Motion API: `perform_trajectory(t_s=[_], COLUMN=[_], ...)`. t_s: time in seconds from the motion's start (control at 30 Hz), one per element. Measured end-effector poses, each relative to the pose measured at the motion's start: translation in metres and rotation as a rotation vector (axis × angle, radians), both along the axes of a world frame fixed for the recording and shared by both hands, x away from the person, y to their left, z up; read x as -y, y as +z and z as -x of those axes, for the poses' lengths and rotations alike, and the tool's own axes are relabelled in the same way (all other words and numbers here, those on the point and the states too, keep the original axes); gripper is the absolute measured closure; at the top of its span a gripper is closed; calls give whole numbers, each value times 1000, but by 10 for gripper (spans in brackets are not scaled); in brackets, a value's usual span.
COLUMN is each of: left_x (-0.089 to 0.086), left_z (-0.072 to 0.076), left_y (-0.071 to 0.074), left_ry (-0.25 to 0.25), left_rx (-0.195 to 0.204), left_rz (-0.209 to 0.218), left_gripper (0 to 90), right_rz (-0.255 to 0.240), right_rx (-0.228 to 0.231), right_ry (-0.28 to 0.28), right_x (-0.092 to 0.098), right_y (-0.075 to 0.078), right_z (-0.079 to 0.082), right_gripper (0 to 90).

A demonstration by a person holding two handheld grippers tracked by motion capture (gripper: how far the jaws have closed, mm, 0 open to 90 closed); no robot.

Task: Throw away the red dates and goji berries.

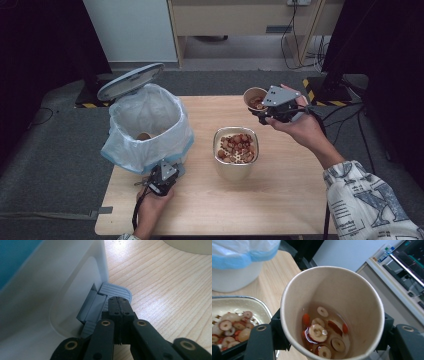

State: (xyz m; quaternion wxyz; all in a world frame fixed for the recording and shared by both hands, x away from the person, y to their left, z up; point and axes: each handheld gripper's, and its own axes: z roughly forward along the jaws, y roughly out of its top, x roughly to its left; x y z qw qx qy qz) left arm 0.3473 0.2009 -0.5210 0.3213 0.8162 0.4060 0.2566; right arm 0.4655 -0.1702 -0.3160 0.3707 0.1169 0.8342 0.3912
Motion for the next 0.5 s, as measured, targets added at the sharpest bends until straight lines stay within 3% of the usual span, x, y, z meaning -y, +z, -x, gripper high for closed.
perform_trajectory(t_s=[0.23, 0.5], left_x=[0, 0], left_z=[0, 0], left_y=[0, 0], left_ry=[1, 1], left_rx=[0, -1], left_rz=[0, 1], left_gripper=[895, 895], right_rz=[52, 58], right_rx=[32, 38], right_ry=[26, 13], right_x=[-8, -5], right_y=[-1, 0], right_z=[4, 3], right_gripper=[346, 346])
